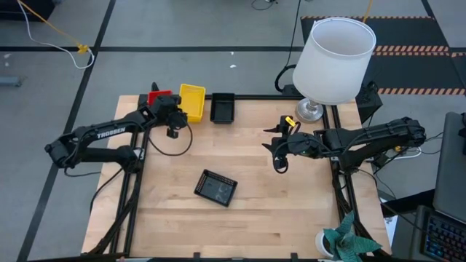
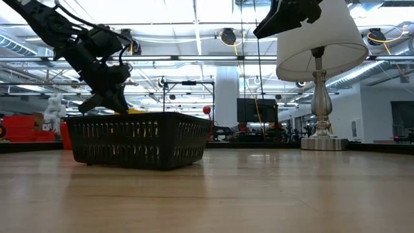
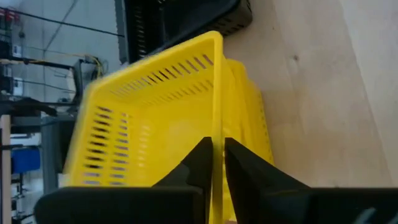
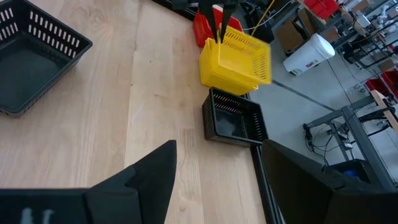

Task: Stack baskets by color
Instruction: Stack the bottom yellow bin on top of the top yellow bin

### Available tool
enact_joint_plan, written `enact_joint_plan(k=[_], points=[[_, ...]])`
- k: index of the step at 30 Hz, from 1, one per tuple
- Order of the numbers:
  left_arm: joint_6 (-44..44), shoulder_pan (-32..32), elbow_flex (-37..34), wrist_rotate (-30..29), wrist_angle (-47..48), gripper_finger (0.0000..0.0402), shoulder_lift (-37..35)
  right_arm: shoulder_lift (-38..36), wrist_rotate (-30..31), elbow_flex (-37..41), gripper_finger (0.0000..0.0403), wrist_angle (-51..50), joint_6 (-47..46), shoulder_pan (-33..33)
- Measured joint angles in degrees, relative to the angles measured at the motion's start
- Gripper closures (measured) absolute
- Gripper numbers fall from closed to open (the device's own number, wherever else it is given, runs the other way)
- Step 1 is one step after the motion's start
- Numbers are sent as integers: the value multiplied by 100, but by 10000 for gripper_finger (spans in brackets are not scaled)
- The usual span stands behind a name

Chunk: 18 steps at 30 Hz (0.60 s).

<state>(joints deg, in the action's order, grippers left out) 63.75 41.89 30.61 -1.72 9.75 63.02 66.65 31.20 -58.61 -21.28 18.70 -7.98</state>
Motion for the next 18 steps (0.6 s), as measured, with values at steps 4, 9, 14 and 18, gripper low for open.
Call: enact_joint_plan(k=[4,9,14,18], points=[[7,47,0,-10,-141,360,309,0,0,0,174,0,0,-1],[-11,63,0,-46,-433,366,526,0,0,0,174,0,0,1],[-360,63,0,-132,-590,350,525,0,0,0,174,0,0,1],[-607,63,0,-263,-682,322,523,0,0,0,174,0,-1,1]])
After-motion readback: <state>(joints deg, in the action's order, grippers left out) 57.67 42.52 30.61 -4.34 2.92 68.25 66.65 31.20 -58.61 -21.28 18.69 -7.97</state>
